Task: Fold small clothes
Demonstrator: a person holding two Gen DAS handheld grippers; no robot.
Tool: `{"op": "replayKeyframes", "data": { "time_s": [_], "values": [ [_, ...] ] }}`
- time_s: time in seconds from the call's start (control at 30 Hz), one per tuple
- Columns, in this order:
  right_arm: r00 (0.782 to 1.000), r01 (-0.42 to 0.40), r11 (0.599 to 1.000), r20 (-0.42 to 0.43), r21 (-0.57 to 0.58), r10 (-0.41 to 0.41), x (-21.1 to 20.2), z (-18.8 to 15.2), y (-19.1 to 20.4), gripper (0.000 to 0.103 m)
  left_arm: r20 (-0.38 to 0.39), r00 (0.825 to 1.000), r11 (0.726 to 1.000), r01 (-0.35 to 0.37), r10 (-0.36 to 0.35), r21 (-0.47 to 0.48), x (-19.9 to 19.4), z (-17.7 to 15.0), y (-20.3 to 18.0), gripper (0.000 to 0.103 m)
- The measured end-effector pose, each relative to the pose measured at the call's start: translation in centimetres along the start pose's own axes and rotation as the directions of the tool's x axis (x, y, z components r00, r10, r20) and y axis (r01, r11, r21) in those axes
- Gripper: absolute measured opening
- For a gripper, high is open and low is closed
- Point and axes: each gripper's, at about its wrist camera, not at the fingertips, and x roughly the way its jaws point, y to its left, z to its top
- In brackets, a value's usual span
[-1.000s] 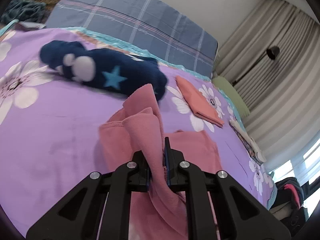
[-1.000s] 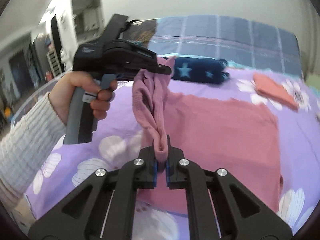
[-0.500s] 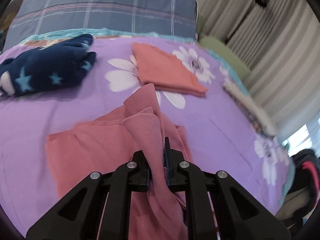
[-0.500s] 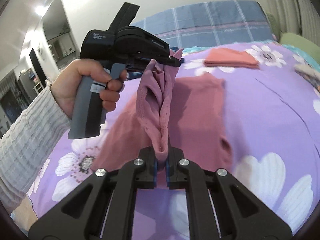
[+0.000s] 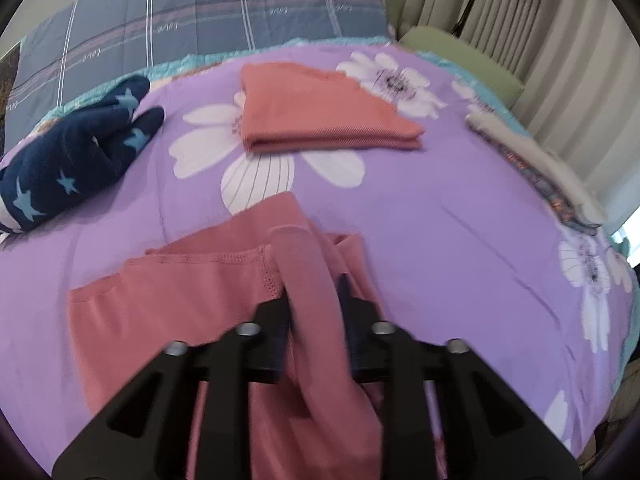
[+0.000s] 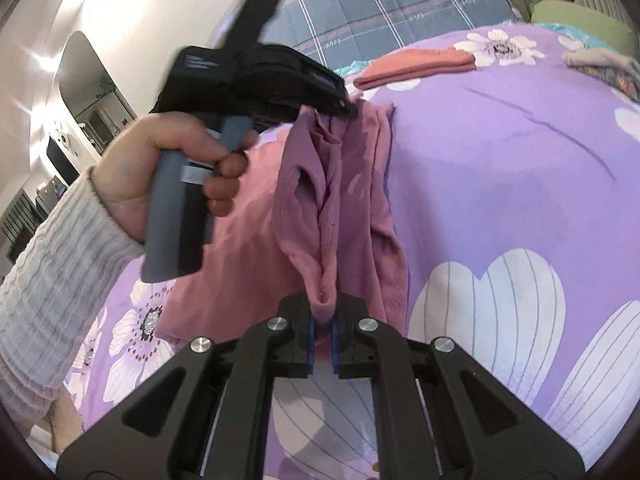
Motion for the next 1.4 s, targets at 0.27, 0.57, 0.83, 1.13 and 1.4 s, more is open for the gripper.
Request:
{"op": "replayKeyframes", "data": {
  "time_s": [0.27,0.57,0.83,1.13,1.4],
  "values": [
    [0.999,-0.030,0.998,-0.032,0.048,0.032,0.6,0.1,-1.0,0.006,0.174,0.984,0.994,-0.050,0.031,0.102,-10.3,-5.0,1.5,0.066],
    [0.999,-0.021,0.998,-0.048,0.062,0.024,0.8,0.0,-0.9,0.006,0.077,0.997,0.996,-0.018,0.011,0.092,-14.2,-20.2,4.2,0.071],
    [0.999,-0.048,0.995,-0.022,0.083,0.050,-0.5,1.4,-0.4,0.006,0.048,0.992,0.982,-0.124,0.118,0.142,-12.6,-23.7,2.6,0.071],
    [0.998,-0.051,0.992,-0.017,0.111,0.053,-0.7,1.5,-0.5,0.006,0.095,0.977,0.978,-0.196,0.190,0.065,-12.2,-22.1,3.4,0.071],
    [0.994,0.049,0.981,-0.106,0.185,-0.030,-0.4,-0.2,-4.0,0.008,0.064,0.973,0.975,-0.222,0.220,0.019,-12.4,-23.4,5.7,0.072]
  ]
}}
